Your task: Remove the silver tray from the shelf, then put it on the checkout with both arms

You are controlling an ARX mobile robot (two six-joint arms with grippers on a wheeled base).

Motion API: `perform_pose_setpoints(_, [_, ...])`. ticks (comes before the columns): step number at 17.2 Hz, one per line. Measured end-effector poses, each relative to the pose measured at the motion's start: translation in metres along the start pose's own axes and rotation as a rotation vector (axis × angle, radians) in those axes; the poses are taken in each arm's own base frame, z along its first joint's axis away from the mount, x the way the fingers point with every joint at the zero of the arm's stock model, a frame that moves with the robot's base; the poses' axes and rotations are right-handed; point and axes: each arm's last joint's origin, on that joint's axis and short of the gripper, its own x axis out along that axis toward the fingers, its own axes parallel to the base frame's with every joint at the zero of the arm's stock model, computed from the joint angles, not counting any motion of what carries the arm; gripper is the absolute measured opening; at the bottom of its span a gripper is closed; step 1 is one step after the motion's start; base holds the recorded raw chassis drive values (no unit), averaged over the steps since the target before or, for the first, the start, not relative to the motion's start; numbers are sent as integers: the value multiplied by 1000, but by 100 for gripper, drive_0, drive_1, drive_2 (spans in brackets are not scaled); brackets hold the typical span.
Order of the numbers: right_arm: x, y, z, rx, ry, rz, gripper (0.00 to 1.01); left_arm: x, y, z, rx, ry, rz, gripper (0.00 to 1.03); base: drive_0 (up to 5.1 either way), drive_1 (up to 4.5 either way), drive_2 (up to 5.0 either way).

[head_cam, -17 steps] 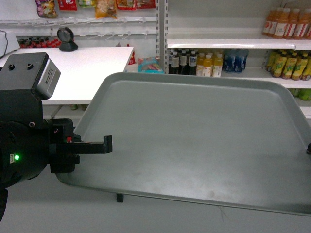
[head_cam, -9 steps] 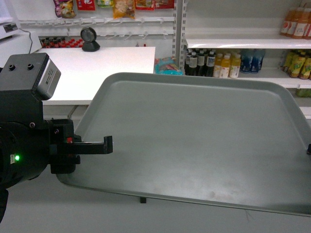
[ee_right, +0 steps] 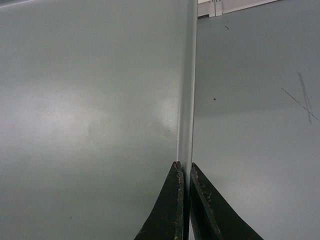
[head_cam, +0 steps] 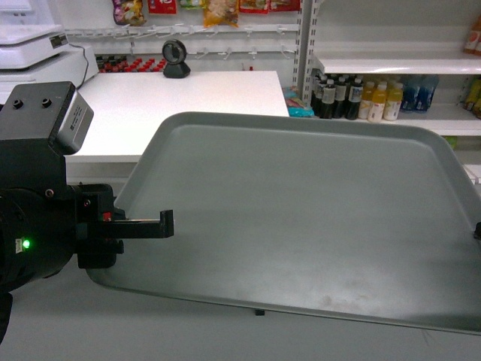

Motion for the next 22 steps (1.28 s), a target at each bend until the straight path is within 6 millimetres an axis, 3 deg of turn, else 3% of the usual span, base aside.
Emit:
perform_pose_setpoints(8, [0,0,-1,1,5,-2,2,0,0,0,0,0,0,3,-500,254,229])
perform_pose_setpoints(10, [0,1,0,-3,2,5,2,1,2,0,1,2,6,3,0,0,0])
perform_pose_setpoints(22, [0,1,-1,-3,4,5,2,1,2,-1,2,4,6,3,3,391,-386])
